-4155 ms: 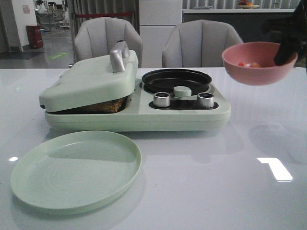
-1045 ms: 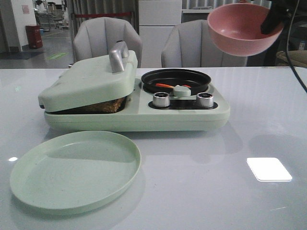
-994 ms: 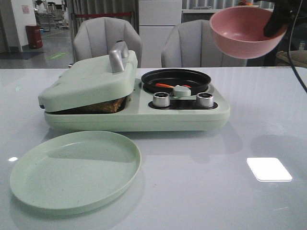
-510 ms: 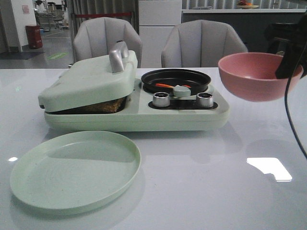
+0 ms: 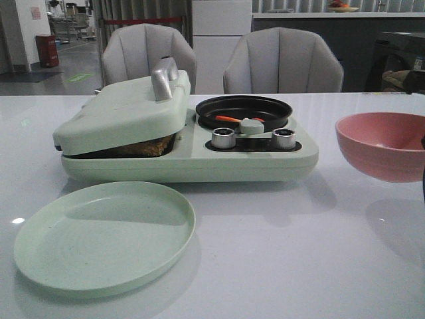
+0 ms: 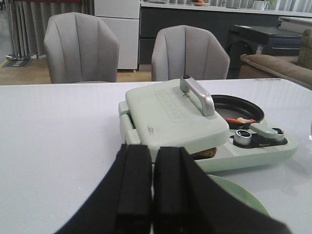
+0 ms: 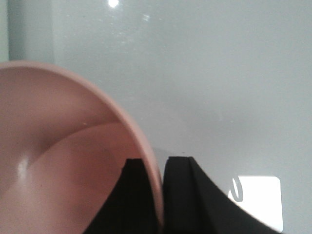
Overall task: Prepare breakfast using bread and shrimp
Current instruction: 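Carry the empty pink bowl back and lower it onto the table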
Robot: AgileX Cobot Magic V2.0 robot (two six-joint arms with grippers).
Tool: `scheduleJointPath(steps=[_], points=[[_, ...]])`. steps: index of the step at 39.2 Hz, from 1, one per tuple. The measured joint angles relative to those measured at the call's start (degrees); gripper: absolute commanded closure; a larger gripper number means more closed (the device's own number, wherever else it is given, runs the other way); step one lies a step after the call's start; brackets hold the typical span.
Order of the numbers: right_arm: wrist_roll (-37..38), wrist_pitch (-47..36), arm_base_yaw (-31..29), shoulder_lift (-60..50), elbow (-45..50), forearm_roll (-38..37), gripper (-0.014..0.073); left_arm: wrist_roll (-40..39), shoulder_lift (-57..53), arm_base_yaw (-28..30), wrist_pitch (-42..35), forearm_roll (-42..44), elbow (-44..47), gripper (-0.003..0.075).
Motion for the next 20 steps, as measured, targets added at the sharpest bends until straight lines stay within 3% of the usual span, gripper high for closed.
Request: scheduleJointPath(steps=[16, 20], points=[[-0.1, -2.8, -0.8, 2.4, 0.2, 0.1, 0.0456, 0.0, 0.0, 0.0, 0.0, 0.0, 0.0, 0.0607], [-0.1, -3.3, -0.8, 3.2, 0.2, 0.1, 0.0424, 0.0, 0.0, 0.0, 0.0, 0.0, 0.0, 0.0607]])
